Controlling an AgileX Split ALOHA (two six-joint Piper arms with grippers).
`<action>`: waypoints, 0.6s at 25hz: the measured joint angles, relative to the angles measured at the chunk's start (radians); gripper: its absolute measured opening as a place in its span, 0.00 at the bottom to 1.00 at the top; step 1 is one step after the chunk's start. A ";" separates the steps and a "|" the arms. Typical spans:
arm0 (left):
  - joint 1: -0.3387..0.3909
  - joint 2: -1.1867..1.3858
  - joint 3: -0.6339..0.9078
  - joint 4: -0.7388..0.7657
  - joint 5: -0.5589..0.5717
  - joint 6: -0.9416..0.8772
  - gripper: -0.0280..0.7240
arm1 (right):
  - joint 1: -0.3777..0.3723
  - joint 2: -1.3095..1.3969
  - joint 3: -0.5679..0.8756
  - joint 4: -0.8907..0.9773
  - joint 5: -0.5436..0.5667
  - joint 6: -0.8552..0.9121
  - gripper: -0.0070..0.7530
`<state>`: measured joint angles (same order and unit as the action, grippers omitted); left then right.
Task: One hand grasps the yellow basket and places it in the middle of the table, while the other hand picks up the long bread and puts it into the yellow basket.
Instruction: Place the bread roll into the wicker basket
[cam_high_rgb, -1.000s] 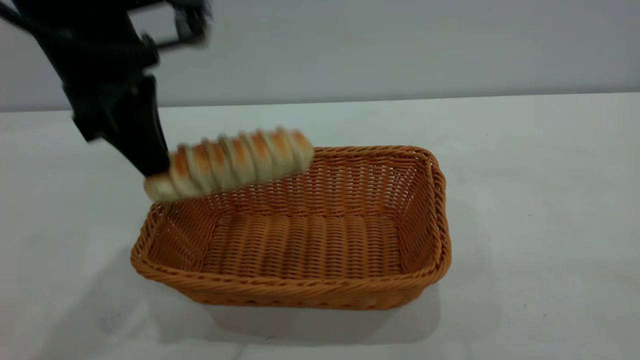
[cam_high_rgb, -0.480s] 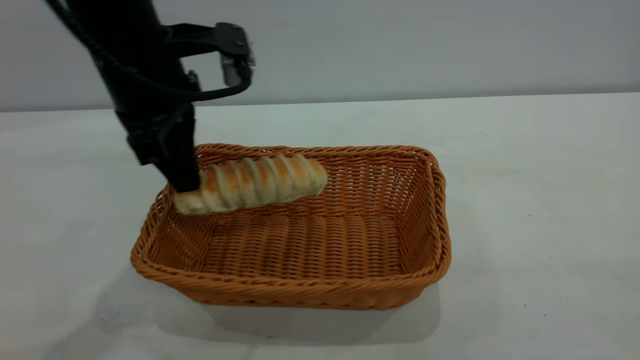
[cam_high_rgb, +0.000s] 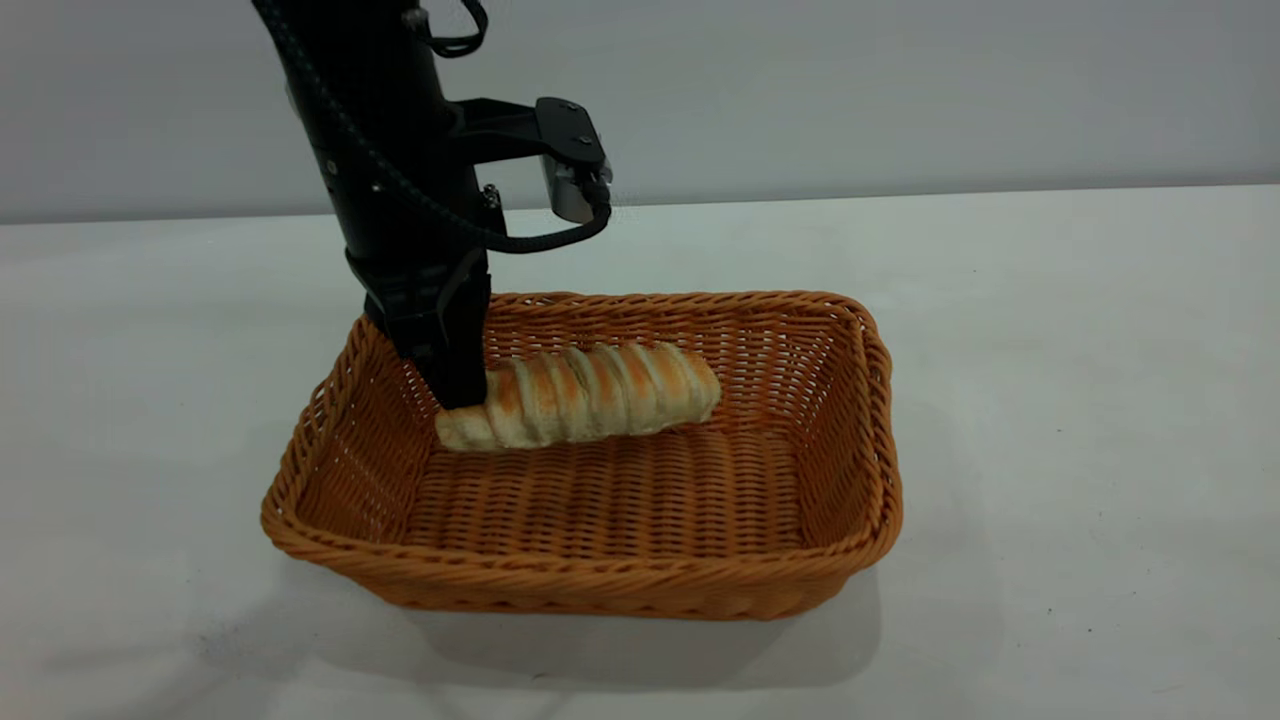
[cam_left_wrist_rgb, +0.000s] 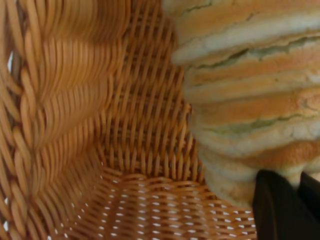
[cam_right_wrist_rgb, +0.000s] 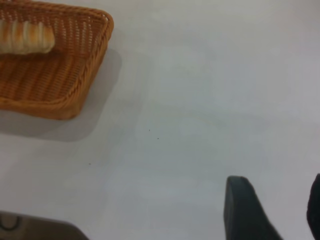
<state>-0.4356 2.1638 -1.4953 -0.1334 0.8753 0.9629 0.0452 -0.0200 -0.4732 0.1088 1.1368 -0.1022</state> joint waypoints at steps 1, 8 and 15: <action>0.000 0.004 0.000 0.006 0.000 -0.006 0.05 | 0.000 0.000 0.000 0.000 0.000 0.000 0.46; 0.000 0.040 -0.010 0.025 -0.008 -0.040 0.05 | 0.000 0.000 0.000 0.000 0.000 0.000 0.46; 0.000 0.048 -0.055 0.018 -0.013 -0.092 0.19 | 0.000 0.000 0.000 0.000 0.000 0.000 0.46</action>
<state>-0.4356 2.2119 -1.5504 -0.1150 0.8626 0.8714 0.0452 -0.0200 -0.4730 0.1088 1.1368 -0.1022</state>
